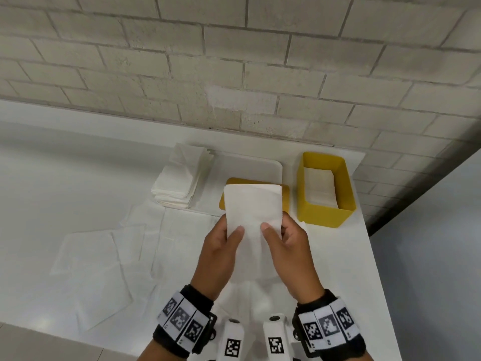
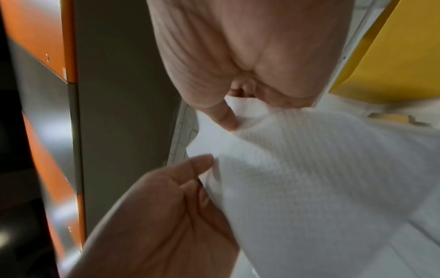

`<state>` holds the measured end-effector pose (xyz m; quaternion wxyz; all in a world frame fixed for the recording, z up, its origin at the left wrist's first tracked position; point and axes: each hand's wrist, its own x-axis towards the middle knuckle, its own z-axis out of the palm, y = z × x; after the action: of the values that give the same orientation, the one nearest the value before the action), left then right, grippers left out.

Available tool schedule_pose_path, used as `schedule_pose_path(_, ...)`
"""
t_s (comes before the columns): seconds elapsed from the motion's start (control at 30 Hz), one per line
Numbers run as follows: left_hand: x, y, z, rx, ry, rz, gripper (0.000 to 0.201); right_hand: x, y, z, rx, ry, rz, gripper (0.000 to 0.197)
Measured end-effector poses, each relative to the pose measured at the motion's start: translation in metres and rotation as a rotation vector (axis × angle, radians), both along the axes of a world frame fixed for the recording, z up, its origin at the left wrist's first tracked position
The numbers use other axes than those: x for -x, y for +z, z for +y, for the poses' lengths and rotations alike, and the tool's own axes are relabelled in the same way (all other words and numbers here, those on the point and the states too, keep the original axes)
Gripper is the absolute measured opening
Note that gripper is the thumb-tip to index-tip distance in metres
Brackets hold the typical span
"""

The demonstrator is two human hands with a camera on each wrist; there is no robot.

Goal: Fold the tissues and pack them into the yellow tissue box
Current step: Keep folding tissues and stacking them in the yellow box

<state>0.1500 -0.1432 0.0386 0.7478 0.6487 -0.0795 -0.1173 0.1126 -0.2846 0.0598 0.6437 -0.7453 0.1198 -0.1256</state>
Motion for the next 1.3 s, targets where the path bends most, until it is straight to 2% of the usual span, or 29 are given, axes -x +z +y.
schedule_pose_path(0.2,0.008,0.001,-0.02,-0.187,0.097,-0.201,0.023,0.01,-0.008,0.007,0.042,-0.076,-0.098,0.027)
schedule_pose_path(0.37,0.009,-0.005,-0.011,-0.34,0.048,-0.26,0.03,0.012,-0.013,0.0,0.055,-0.119,-0.115,0.026)
schedule_pose_path(0.53,0.005,-0.008,-0.008,-0.348,0.082,-0.267,0.029,0.011,-0.015,-0.003,0.044,-0.103,-0.109,0.021)
schedule_pose_path(0.7,0.005,-0.012,-0.013,-0.434,0.108,-0.33,0.018,0.009,-0.021,0.003,0.01,-0.102,-0.092,0.025)
schedule_pose_path(1.03,0.006,-0.043,-0.007,-0.488,0.007,-0.146,0.027,0.016,-0.061,0.005,-0.044,-0.162,0.068,0.03)
schedule_pose_path(1.17,0.005,-0.038,-0.007,-0.484,0.009,-0.152,0.024,0.015,-0.059,0.003,-0.037,-0.148,0.061,0.028)
schedule_pose_path(1.3,0.005,-0.032,-0.008,-0.467,0.006,-0.163,0.032,0.014,-0.061,0.003,-0.064,-0.159,0.055,0.027)
